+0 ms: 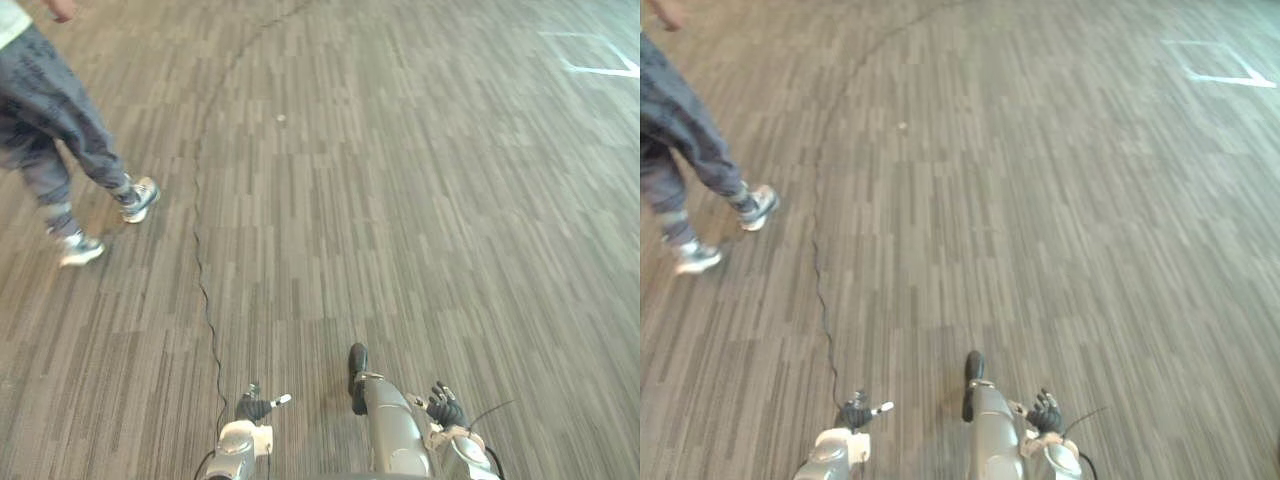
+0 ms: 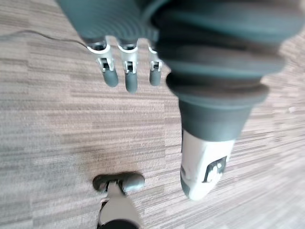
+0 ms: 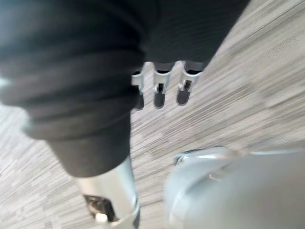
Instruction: Pick up cushions and gather them together orderly.
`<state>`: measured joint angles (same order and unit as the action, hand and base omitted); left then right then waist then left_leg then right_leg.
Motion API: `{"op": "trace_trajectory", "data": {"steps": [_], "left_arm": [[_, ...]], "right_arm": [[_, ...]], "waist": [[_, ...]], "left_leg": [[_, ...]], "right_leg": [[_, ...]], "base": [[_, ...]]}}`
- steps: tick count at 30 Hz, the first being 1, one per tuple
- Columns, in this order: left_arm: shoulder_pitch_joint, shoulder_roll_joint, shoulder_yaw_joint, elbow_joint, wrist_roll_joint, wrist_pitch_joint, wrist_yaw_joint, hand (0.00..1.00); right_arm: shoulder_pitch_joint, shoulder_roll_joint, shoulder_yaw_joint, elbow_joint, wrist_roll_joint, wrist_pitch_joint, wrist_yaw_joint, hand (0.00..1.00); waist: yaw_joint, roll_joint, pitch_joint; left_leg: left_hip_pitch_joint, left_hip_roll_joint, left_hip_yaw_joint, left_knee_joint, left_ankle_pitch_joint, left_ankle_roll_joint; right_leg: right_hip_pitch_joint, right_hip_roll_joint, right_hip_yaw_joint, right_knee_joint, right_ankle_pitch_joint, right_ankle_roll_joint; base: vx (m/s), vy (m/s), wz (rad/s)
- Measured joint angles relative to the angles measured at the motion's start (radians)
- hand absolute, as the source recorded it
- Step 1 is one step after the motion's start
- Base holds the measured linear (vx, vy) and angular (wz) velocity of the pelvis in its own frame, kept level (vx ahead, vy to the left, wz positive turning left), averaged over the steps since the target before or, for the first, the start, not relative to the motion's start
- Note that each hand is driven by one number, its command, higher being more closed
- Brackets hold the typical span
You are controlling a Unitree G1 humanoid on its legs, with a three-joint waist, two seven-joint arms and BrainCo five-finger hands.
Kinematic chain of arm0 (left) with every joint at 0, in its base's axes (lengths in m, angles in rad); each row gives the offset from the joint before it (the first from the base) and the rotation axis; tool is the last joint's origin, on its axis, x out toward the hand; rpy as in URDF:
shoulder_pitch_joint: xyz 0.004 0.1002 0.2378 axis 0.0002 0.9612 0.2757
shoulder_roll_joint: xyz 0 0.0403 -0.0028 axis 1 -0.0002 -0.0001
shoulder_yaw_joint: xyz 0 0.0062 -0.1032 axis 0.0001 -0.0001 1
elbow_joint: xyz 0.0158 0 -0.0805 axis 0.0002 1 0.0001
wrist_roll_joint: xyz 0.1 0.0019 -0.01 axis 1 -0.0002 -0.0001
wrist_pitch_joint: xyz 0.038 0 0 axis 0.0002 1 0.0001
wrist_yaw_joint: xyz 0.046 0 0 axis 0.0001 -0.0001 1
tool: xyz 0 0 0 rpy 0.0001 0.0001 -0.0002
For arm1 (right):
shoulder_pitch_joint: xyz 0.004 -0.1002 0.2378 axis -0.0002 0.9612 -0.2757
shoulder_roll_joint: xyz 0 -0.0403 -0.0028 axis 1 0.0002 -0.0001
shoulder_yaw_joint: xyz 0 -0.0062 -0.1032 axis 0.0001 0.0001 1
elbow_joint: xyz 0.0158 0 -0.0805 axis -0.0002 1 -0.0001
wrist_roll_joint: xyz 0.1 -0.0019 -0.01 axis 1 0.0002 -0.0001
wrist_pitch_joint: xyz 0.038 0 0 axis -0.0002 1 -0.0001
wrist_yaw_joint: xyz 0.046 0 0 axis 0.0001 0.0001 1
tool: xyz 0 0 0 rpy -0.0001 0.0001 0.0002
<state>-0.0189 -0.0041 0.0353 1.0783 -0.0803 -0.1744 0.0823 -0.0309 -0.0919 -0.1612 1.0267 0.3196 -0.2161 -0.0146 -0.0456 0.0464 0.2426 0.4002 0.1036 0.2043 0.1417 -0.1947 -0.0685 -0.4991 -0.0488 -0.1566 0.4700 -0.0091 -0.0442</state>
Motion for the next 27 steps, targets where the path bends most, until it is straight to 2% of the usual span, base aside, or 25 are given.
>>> {"op": "trace_trajectory", "data": {"steps": [2, 3, 4, 5, 6, 7, 8, 10, 11, 12, 13, 14, 15, 16, 17, 18, 19, 20, 21, 23, 24, 25, 27], "left_arm": [[0.000, -0.014, 0.037, -0.010, 0.000, 0.007, -0.003, 0.00], [0.001, -0.028, 0.064, -0.022, 0.000, 0.007, -0.003, 0.00], [0.002, -0.036, 0.070, -0.031, 0.000, 0.007, -0.003, 0.00], [0.002, -0.039, 0.086, -0.053, -0.001, 0.006, -0.004, 0.00], [0.003, -0.039, 0.091, -0.073, -0.001, 0.005, -0.003, 0.00], [0.007, -0.041, 0.091, -0.099, -0.003, 0.002, -0.001, 0.00], [0.015, -0.041, 0.091, -0.119, -0.006, -0.006, -0.001, 0.00], [0.018, -0.040, 0.084, -0.134, -0.016, -0.019, 0.002, 0.00], [0.018, -0.040, 0.072, -0.133, -0.022, -0.023, 0.003, 0.00], [0.022, -0.038, 0.054, -0.133, -0.023, -0.027, 0.004, 0.00], [0.024, -0.038, 0.052, -0.133, -0.024, -0.029, 0.004, 0.00], [0.022, -0.026, 0.029, -0.126, -0.031, -0.032, 0.008, 0.00], [0.021, -0.007, 0.014, -0.122, -0.030, -0.034, 0.006, 0.00], [0.021, 0.001, 0.015, -0.116, -0.030, -0.034, 0.005, 0.00], [0.020, 0.024, 0.015, -0.103, -0.029, -0.032, 0.003, 0.00], [0.020, 0.041, 0.006, -0.097, -0.029, -0.032, 0.002, 0.00], [0.019, 0.058, -0.006, -0.091, -0.029, -0.031, 0.002, 0.00], [0.012, 0.072, -0.028, -0.079, -0.029, -0.029, 0.003, 0.00], [0.009, 0.078, -0.046, -0.057, -0.030, -0.015, 0.004, 0.00], [0.007, 0.077, -0.057, -0.045, -0.033, -0.013, 0.007, 0.00], [0.011, 0.078, -0.057, -0.044, -0.040, -0.013, 0.007, 0.00], [0.014, 0.081, -0.057, -0.043, -0.042, -0.013, 0.006, 0.00], [-0.005, 0.077, -0.061, -0.044, -0.040, -0.014, 0.003, 0.00]], "right_arm": [[0.015, 0.017, -0.014, -0.026, 0.005, 0.007, 0.005, 0.00], [0.024, 0.022, -0.007, -0.035, 0.007, 0.007, 0.010, 0.00], [0.031, 0.020, 0.004, -0.033, 0.011, 0.007, 0.009, 0.00], [0.038, 0.025, 0.016, -0.033, 0.016, 0.007, 0.010, 0.00], [0.047, 0.034, 0.023, -0.035, 0.016, 0.007, 0.010, 0.00], [0.058, 0.046, 0.030, -0.035, 0.016, 0.006, 0.009, 0.00], [0.057, 0.052, 0.042, -0.033, 0.016, 0.007, 0.009, 0.00], [0.052, 0.052, 0.047, -0.028, 0.014, 0.007, 0.010, 0.00], [0.047, 0.051, 0.047, -0.024, 0.013, 0.009, 0.009, 0.00], [0.049, 0.049, 0.048, -0.022, 0.009, 0.009, 0.008, 0.00], [0.051, 0.046, 0.049, -0.016, 0.005, 0.009, 0.006, 0.00], [0.052, 0.029, 0.056, 0.020, 0.001, 0.011, -0.001, 0.00], [0.068, 0.037, 0.055, 0.028, -0.002, 0.013, -0.004, 0.00], [0.072, 0.042, 0.054, 0.030, -0.003, 0.013, -0.004, 0.00], [0.085, 0.058, 0.049, 0.030, -0.003, 0.011, -0.003, 0.00], [0.088, 0.066, 0.056, 0.033, -0.003, 0.011, -0.002, 0.00], [0.082, 0.067, 0.069, 0.033, -0.004, 0.012, 0.000, 0.00], [0.073, 0.061, 0.082, 0.035, -0.004, 0.011, 0.003, 0.00], [0.068, 0.049, 0.094, 0.032, -0.004, 0.010, 0.005, 0.00], [0.070, 0.037, 0.096, 0.010, -0.005, 0.006, 0.007, 0.00], [0.069, 0.033, 0.096, 0.004, -0.005, 0.001, 0.013, 0.00], [0.069, 0.033, 0.096, -0.005, -0.006, -0.004, 0.016, 0.00], [0.068, 0.029, 0.095, -0.024, -0.005, -0.006, 0.016, 0.00]], "waist": [[-0.003, 0.006, 0.002], [0.000, 0.014, 0.005], [0.006, 0.015, 0.007], [0.021, 0.005, 0.014], [0.037, -0.011, 0.015], [0.056, -0.030, 0.009], [0.065, -0.037, 0.004], [0.087, -0.036, -0.004], [0.095, -0.032, -0.008], [0.098, -0.024, -0.011], [0.101, -0.014, -0.013], [0.106, 0.001, -0.025], [0.106, -0.026, -0.040], [0.105, -0.046, -0.049], [0.101, -0.097, -0.072], [0.102, -0.121, -0.074], [0.098, -0.138, -0.065], [0.088, -0.139, -0.055], [0.080, -0.121, -0.040], [0.079, -0.105, -0.027], [0.075, -0.094, -0.023], [0.059, -0.093, -0.022], [0.028, -0.088, -0.019]], "left_leg": [[-0.109, 0.050, -0.040, 0.287, 0.143, -0.086], [-0.214, 0.083, -0.075, 0.531, 0.248, -0.143], [-0.299, 0.122, -0.055, 0.726, 0.214, -0.154], [-0.357, 0.156, -0.003, 0.859, 0.159, -0.137], [-0.400, 0.167, 0.043, 0.906, 0.116, -0.106], [-0.470, 0.171, 0.100, 0.909, 0.063, -0.058], [-0.530, 0.174, 0.138, 0.868, 0.029, -0.033], [-0.611, 0.166, 0.189, 0.667, -0.007, -0.012], [-0.625, 0.117, 0.184, 0.410, 0.003, -0.017], [-0.627, 0.080, 0.151, 0.178, 0.051, -0.032], [-0.640, 0.073, 0.121, 0.076, 0.083, -0.056], [-0.699, 0.071, 0.027, 0.039, 0.145, -0.069], [-0.693, 0.032, 0.022, 0.078, 0.209, -0.047], [-0.687, 0.011, 0.020, 0.082, 0.218, -0.035], [-0.650, -0.028, 0.048, 0.082, 0.201, 0.003], [-0.617, -0.043, 0.084, 0.090, 0.165, 0.028], [-0.566, -0.051, 0.117, 0.090, 0.139, 0.044], [-0.510, -0.054, 0.129, 0.090, 0.110, 0.049], [-0.430, -0.052, 0.143, 0.075, 0.085, 0.053], [-0.270, -0.047, 0.180, -0.013, 0.068, 0.057], [-0.213, -0.040, 0.199, -0.055, 0.064, 0.052], [-0.178, -0.036, 0.215, -0.082, 0.062, 0.050], [-0.138, -0.032, 0.237, -0.124, 0.046, 0.032]], "right_leg": [[0.071, 0.018, -0.022, 0.007, -0.082, -0.013], [0.141, 0.037, -0.020, -0.026, -0.112, -0.020], [0.215, 0.058, -0.017, -0.055, -0.135, -0.029], [0.300, 0.070, -0.007, -0.086, -0.159, -0.039], [0.363, 0.070, 0.004, -0.113, -0.176, -0.046], [0.440, 0.066, 0.025, -0.166, -0.198, -0.053], [0.496, 0.064, 0.042, -0.211, -0.201, -0.050], [0.569, 0.054, 0.078, -0.277, -0.197, -0.018], [0.615, 0.031, 0.096, -0.317, -0.202, 0.004], [0.659, 0.016, 0.117, -0.357, -0.205, 0.020], [0.687, 0.012, 0.129, -0.390, -0.204, 0.033], [0.760, 0.005, 0.141, -0.443, -0.243, 0.080], [0.777, -0.033, 0.162, -0.406, -0.283, 0.090], [0.764, -0.051, 0.172, -0.362, -0.293, 0.098], [0.650, -0.107, 0.204, -0.096, -0.311, 0.132], [0.547, -0.128, 0.234, 0.122, -0.268, 0.185], [0.467, -0.145, 0.258, 0.307, -0.176, 0.251], [0.417, -0.156, 0.248, 0.439, -0.154, 0.271], [0.380, -0.168, 0.193, 0.529, -0.173, 0.228], [0.313, -0.166, 0.098, 0.556, -0.239, 0.140], [0.280, -0.145, 0.049, 0.510, -0.267, 0.114], [0.235, -0.124, 0.000, 0.417, -0.280, 0.101], [0.156, -0.116, -0.102, 0.202, -0.257, 0.069]], "base": [[0.66, -0.300, 0.03], [0.65, -0.195, -0.04], [0.62, -0.149, -0.14], [0.58, -0.099, -0.24], [0.52, -0.082, -0.29], [0.58, -0.078, -0.35], [0.45, -0.041, -0.49], [0.46, 0.046, -0.59], [0.62, 0.128, -0.61], [0.54, 0.145, -0.57], [0.79, 0.364, -0.67], [0.82, 0.464, -0.62], [0.83, 0.473, -0.53], [0.64, 0.307, -0.44], [0.64, 0.263, -0.49], [0.63, 0.266, -0.67], [0.60, 0.256, -0.62], [0.58, 0.227, -0.61], [0.55, 0.212, -0.65], [0.50, 0.181, -0.75], [0.58, 0.158, -0.57], [0.56, 0.092, -0.24], [0.47, 0.017, 0.03]]}}
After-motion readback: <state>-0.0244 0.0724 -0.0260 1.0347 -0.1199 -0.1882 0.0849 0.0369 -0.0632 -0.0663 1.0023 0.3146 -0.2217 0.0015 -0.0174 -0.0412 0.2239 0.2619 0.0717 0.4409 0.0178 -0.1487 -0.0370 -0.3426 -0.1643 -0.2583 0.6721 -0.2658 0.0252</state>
